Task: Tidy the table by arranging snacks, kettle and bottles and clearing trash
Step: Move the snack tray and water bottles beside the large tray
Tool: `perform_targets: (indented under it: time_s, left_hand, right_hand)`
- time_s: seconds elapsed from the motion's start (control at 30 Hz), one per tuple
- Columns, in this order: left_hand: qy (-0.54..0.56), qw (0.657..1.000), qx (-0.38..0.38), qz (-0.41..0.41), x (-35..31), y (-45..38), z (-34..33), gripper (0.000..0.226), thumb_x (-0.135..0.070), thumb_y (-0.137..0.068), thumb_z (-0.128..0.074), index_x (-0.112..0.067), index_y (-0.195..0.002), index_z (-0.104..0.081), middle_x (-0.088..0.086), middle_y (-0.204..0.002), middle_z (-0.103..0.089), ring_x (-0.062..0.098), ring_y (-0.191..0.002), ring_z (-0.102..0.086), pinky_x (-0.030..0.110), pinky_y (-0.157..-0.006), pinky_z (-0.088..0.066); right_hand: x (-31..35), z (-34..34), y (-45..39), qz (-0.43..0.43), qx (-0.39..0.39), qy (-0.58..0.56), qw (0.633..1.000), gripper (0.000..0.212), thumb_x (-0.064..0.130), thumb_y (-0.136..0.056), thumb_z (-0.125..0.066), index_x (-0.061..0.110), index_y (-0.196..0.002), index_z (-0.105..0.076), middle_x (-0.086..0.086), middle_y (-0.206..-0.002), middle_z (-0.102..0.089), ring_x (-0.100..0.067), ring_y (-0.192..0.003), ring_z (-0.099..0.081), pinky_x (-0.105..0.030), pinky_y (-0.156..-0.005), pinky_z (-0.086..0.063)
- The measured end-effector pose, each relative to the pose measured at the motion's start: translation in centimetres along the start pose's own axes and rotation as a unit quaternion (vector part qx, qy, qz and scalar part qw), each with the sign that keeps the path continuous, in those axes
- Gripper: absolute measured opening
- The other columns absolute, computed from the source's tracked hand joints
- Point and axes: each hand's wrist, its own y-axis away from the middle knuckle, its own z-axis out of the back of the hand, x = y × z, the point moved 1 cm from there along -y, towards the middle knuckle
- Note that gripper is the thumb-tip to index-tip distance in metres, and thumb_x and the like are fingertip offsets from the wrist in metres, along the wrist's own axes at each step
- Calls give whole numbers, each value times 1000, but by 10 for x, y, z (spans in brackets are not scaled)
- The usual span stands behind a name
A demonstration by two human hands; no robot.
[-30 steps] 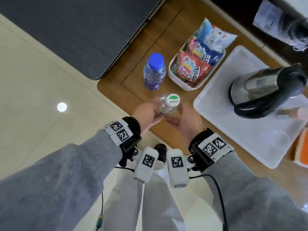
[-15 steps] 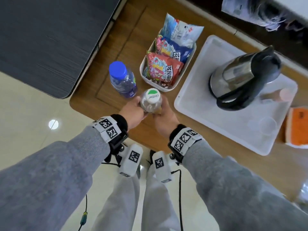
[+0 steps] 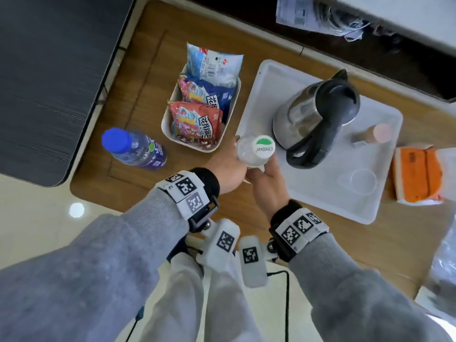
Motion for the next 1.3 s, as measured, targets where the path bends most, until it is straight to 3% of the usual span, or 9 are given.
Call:
perform_targets:
  time_s: [0.13, 0.3, 0.5, 0.6, 0.7, 0.8, 0.9, 1.1, 1.3]
  left_hand:
    - [-10, 999, -5, -50, -56, -19, -1, 40, -17, -96, -56, -11, -135, -49, 7, -125, -60, 21, -112, -58, 13, -72, -47]
    - [-64, 994, -12, -87, -95, -34, -20, 32, -8, -99, -49, -4, -131, -52, 11, -124, -61, 23, -114, -57, 13, -72, -39]
    - [-67, 993, 10, -102, -102, -36, -60, 35, -1, -98, -48, -2, -133, -50, 10, -117, -57, 12, -102, -46, 7, -55, -37]
    - [-67, 994, 41, -79, -98, -37, -79, 49, 8, -93, -46, -3, -140, -44, 6, -130, -54, 11, -110, -44, 4, -75, -38]
    - [-63, 996, 56, -43, -85, -41, -92, 67, -3, -90, -51, -19, -152, -29, 5, -153, -42, 22, -133, -45, 32, -111, -37]
    - [-62, 995, 73, -14, -63, -33, -106, 66, -11, -96, -50, -26, -154, -22, 2, -158, -32, 18, -123, -53, 27, -94, -43]
    - [-42, 995, 91, 18, -36, -18, -118, 59, -10, -97, -46, -29, -151, -29, 0, -156, -37, 18, -130, -48, 30, -100, -40]
    - [24, 989, 112, 98, 22, 15, -118, 65, -1, -98, -41, -27, -155, -22, -9, -161, -27, 9, -142, -36, 31, -118, -26]
    - [68, 988, -8, 137, 44, -7, -86, 58, 0, -95, -48, -18, -149, -38, 3, -153, -43, 20, -139, -44, 39, -115, -36]
  right_hand:
    - [33, 26, -28, -2, -48, 1, 999, 78, 21, -84, -53, 23, -157, -25, -9, -142, -61, -32, -131, -59, -53, -110, -49]
    - [47, 60, -40, -4, -72, 40, 997, 53, 8, -101, -46, 7, -152, -31, -25, -140, -59, -40, -131, -58, -54, -111, -47]
    - [26, 97, -31, 5, -116, -4, 993, 71, 33, -86, -51, 13, -152, -34, -17, -144, -58, -32, -133, -57, -49, -112, -48]
    - [9, 116, -30, -18, -117, -29, 993, 71, 33, -82, -54, 19, -150, -36, -12, -135, -64, -30, -124, -64, -51, -109, -50]
    - [-5, 132, -26, -64, -117, -61, 989, 71, 22, -88, -56, 26, -155, -33, -4, -130, -67, -23, -110, -72, -45, -103, -55]
    - [-16, 141, -15, -94, -135, -62, 984, 78, 16, -85, -52, 26, -158, -29, 1, -139, -56, -25, -108, -72, -42, -101, -56]
    - [-25, 140, -3, -135, -175, -127, 967, 64, 1, -98, -44, 18, -158, -27, 0, -148, -45, -27, -103, -71, -37, -95, -56]
    - [-41, 123, 26, -187, -154, -59, 968, 30, 12, -99, -48, 20, -129, -52, 8, -99, -71, -23, -91, -76, -44, -92, -61]
    - [-30, 108, 21, -134, -50, -2, 990, 33, 8, -91, -53, 37, -102, -61, 22, -101, -61, -20, -101, -75, -49, -98, -58]
